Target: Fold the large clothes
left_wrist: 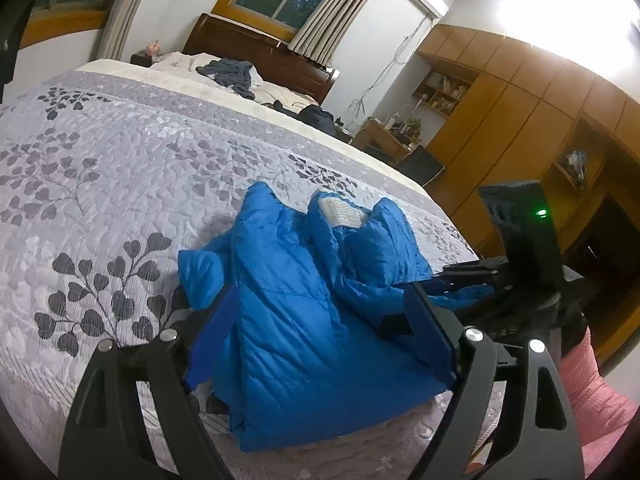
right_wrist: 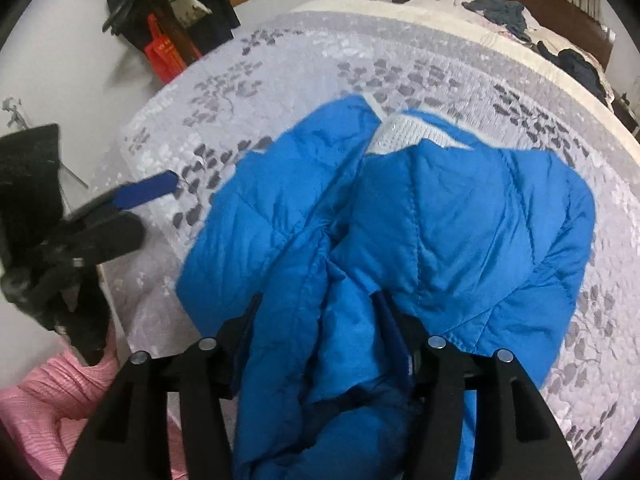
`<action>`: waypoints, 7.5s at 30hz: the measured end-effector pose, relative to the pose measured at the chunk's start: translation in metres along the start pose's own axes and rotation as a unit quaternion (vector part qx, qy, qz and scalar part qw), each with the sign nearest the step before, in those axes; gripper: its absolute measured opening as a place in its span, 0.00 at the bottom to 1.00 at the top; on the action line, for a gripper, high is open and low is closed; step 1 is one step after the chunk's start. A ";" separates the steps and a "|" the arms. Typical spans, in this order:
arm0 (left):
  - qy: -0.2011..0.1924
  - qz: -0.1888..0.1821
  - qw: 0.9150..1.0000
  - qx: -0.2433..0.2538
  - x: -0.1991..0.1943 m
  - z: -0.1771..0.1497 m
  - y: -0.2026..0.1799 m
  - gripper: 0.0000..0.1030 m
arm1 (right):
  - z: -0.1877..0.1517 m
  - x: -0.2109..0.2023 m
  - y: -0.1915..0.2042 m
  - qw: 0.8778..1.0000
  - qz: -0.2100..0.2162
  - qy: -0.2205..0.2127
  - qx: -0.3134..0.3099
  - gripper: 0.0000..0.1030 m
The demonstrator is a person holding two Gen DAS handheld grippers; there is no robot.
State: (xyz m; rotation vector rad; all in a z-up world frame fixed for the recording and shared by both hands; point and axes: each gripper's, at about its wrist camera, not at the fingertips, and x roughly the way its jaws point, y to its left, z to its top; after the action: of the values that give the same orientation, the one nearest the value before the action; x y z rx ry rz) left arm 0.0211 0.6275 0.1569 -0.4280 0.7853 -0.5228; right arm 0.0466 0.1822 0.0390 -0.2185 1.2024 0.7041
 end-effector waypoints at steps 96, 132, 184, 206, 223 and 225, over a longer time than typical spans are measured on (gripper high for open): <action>0.066 -0.182 0.977 -0.084 0.067 0.053 0.071 0.15 | -0.093 -0.037 -0.080 0.980 0.122 -0.115 0.109 0.69; 0.058 -0.083 0.995 -0.024 -0.034 -0.005 0.002 0.59 | -0.109 -0.019 -0.063 0.976 0.154 -0.084 0.125 0.74; 0.140 -0.126 0.979 -0.083 0.054 0.022 0.080 0.89 | -0.092 0.032 -0.154 0.917 0.308 -0.118 0.223 0.92; 0.160 -0.205 0.959 -0.108 0.108 0.002 0.084 0.88 | -0.080 0.047 -0.129 0.921 0.312 -0.124 0.200 0.87; 0.140 -0.263 0.951 -0.078 0.130 0.018 -0.010 0.68 | -0.114 -0.047 -0.176 0.931 0.244 -0.196 0.189 0.64; 0.140 -0.273 0.949 -0.072 0.145 0.021 -0.031 0.68 | -0.120 -0.062 -0.193 0.931 0.231 -0.204 0.193 0.64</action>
State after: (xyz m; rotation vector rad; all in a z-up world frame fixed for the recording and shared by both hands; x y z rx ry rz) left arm 0.1141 0.5212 0.1072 -0.7259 0.9849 -1.0653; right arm 0.0586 -0.0515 0.0109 0.5365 0.9655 0.8500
